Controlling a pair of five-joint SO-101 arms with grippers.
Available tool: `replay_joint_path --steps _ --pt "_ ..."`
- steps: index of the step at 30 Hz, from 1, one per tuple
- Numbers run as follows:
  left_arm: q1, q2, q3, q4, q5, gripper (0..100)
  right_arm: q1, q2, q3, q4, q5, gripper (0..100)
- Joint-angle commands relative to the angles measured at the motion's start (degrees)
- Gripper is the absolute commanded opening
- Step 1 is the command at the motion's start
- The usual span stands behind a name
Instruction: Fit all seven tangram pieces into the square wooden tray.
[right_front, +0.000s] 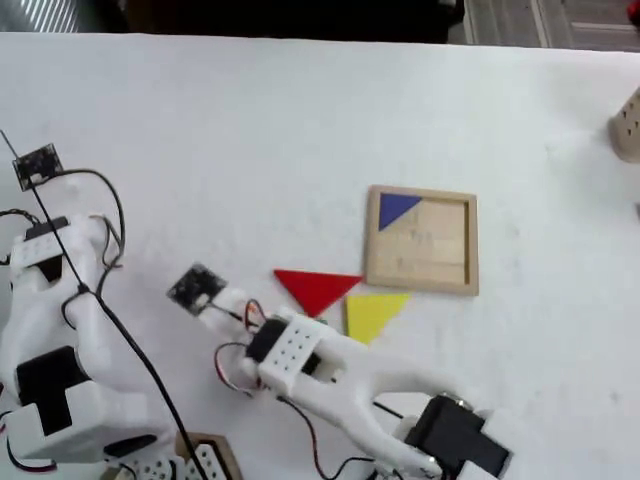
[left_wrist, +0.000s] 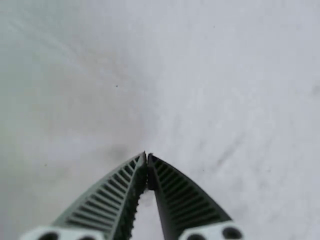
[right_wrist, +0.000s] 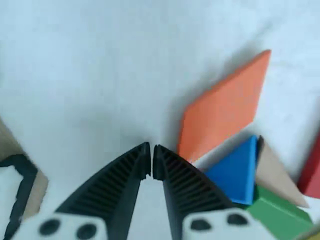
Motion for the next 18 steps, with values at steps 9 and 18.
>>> replay_joint_path --steps 9,18 --pt "-0.4 -0.04 -2.37 0.0 0.09 2 11.12 0.75 -4.48 -1.45 -0.7 1.7" --pt "-0.4 -0.04 -2.29 0.09 0.09 2 14.9 0.48 -6.68 -1.27 2.55 2.1"
